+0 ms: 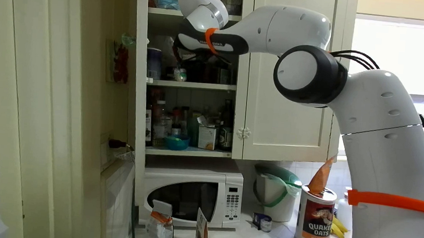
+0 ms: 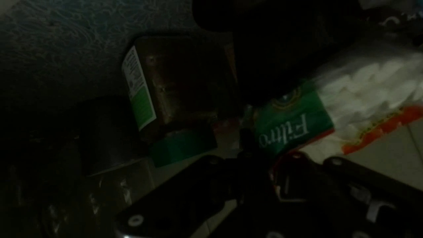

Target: Remove the packet of cupcake holders from the middle shelf and put them on the countertop

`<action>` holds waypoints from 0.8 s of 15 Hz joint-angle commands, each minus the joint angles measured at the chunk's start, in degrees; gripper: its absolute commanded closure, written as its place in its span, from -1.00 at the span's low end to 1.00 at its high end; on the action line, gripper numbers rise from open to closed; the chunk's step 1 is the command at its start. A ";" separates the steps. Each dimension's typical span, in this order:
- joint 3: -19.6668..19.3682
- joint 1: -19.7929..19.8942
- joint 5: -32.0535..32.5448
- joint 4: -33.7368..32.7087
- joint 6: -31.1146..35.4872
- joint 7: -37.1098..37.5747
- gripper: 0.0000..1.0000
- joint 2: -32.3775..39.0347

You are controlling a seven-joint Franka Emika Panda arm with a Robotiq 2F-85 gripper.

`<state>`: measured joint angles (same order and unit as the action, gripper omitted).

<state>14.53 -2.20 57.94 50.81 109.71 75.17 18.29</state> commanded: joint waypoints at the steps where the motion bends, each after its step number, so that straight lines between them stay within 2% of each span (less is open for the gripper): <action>1: 0.13 -1.49 0.25 -3.07 -4.10 -0.54 0.93 1.22; 5: -0.34 -2.92 4.47 -4.15 0.54 0.53 0.94 0.27; 7: -0.09 -3.76 6.02 -4.73 0.72 -0.69 0.94 -0.48; 8: 0.25 -3.87 5.61 -4.67 0.24 -2.42 0.94 -1.00; 12: 2.97 -1.42 -3.31 0.41 -2.25 -13.80 0.94 -6.61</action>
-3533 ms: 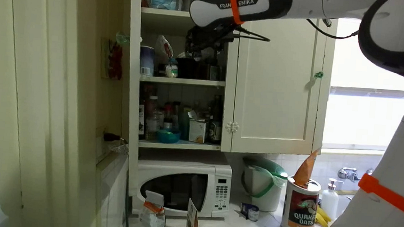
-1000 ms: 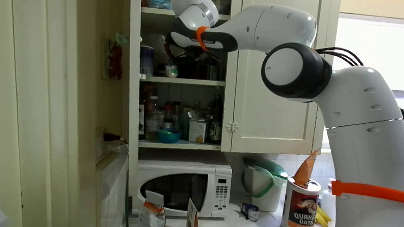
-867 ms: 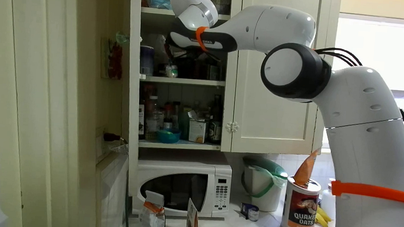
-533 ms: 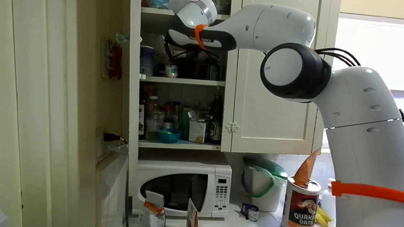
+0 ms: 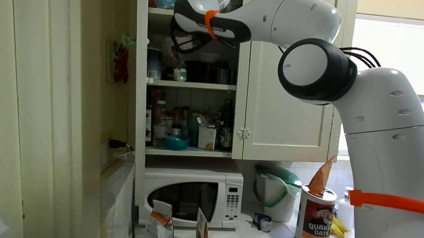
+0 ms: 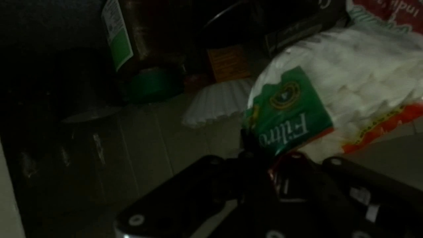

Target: Remove the packet of cupcake holders from the middle shelf and put them on the countertop

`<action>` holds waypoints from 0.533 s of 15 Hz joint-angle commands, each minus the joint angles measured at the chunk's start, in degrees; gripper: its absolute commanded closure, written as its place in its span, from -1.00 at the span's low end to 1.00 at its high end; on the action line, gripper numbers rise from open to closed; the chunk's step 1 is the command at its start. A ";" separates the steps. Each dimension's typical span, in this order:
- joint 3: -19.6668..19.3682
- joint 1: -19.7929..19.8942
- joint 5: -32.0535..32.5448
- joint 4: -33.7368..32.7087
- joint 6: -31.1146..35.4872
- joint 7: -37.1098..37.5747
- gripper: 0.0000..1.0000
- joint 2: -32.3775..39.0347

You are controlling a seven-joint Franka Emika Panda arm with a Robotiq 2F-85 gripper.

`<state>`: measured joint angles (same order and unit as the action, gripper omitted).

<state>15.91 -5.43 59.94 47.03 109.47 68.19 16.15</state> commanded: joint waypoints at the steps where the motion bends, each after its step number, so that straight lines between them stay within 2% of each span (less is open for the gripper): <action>1: 2.20 2.99 -8.48 6.37 -1.60 -9.76 0.94 -6.58; 5: 2.08 5.94 -19.31 14.89 -3.15 -20.10 0.94 -15.32; 8: 0.62 7.22 -26.52 22.94 -1.91 -23.76 0.94 -23.28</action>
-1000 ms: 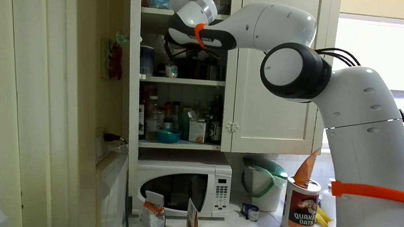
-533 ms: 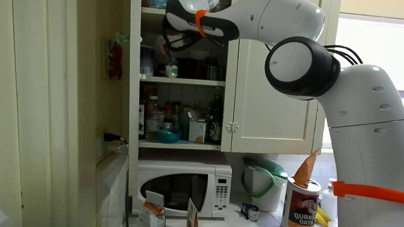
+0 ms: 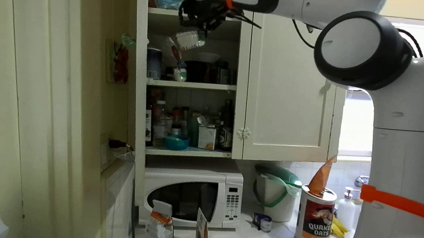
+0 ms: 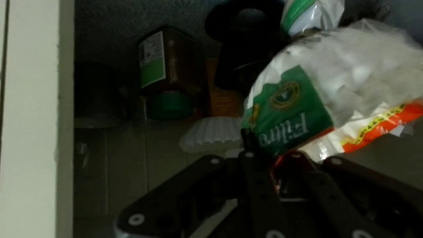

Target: Remove the packet of cupcake holders from the middle shelf and put them on the countertop

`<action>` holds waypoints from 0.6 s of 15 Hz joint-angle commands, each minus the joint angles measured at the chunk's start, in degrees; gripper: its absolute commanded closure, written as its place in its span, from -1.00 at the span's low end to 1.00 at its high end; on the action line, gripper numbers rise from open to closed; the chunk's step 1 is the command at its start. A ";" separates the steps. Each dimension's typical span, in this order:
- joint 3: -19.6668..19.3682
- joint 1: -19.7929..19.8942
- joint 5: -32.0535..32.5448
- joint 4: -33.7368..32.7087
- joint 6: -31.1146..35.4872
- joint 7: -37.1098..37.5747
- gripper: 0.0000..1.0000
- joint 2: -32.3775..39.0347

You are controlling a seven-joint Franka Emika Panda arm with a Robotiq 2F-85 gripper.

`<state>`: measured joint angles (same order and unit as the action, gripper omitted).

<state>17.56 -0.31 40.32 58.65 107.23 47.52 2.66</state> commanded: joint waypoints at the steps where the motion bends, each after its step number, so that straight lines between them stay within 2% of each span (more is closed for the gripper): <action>1: -1.48 1.94 -9.07 13.83 0.68 -3.89 0.94 -12.17; 5: -2.97 0.47 -11.90 24.12 1.56 -4.82 0.94 -21.40; 9: -2.42 -0.16 -10.20 35.29 -0.42 -1.22 0.94 -30.19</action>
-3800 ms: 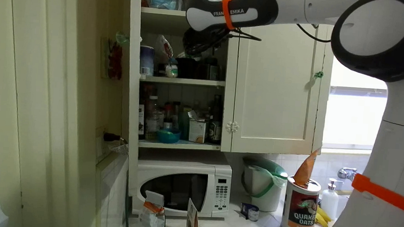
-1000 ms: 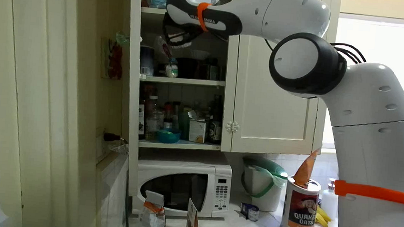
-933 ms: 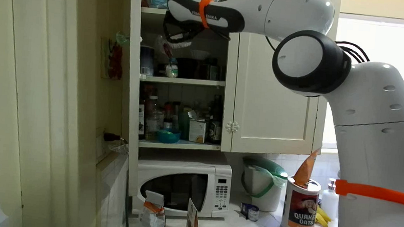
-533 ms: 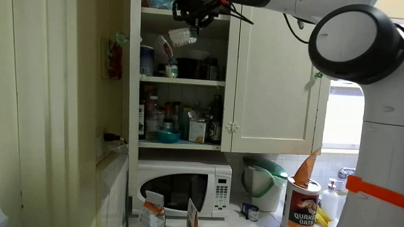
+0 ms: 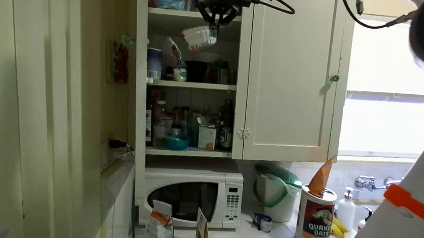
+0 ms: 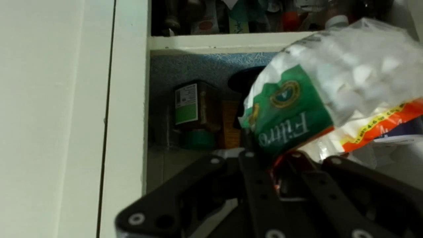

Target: Remove the packet of cupcake holders from the middle shelf and put them on the countertop

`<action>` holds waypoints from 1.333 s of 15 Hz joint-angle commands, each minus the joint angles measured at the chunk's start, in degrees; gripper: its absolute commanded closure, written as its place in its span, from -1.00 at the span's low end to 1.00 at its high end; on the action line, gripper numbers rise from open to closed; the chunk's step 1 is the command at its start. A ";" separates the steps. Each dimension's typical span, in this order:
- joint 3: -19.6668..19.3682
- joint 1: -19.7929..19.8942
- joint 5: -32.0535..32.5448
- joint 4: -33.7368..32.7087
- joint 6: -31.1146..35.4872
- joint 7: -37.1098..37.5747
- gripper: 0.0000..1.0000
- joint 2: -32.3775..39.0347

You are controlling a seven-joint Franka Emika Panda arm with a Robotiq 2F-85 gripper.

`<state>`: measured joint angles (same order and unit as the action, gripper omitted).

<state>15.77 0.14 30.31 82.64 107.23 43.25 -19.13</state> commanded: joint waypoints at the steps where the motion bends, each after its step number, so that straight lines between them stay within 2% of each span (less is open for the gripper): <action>1: -0.48 -0.46 -0.09 14.29 -1.28 4.81 0.94 -10.71; 2: 0.91 1.10 -0.31 16.92 -2.80 7.28 0.94 -12.62; 4: 1.89 1.81 -0.82 23.20 -6.20 13.12 0.94 -16.94; 10: 3.97 0.59 -4.53 41.88 -17.04 29.40 0.94 -28.78; 11: 3.51 0.75 -2.13 34.60 -15.29 24.97 0.75 -22.80; 14: 4.11 0.57 -3.05 40.28 -16.64 28.20 0.75 -26.64; 20: 4.07 0.64 -3.19 40.81 -16.62 28.41 0.75 -27.51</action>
<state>19.76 0.71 27.15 123.66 90.75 71.68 -46.77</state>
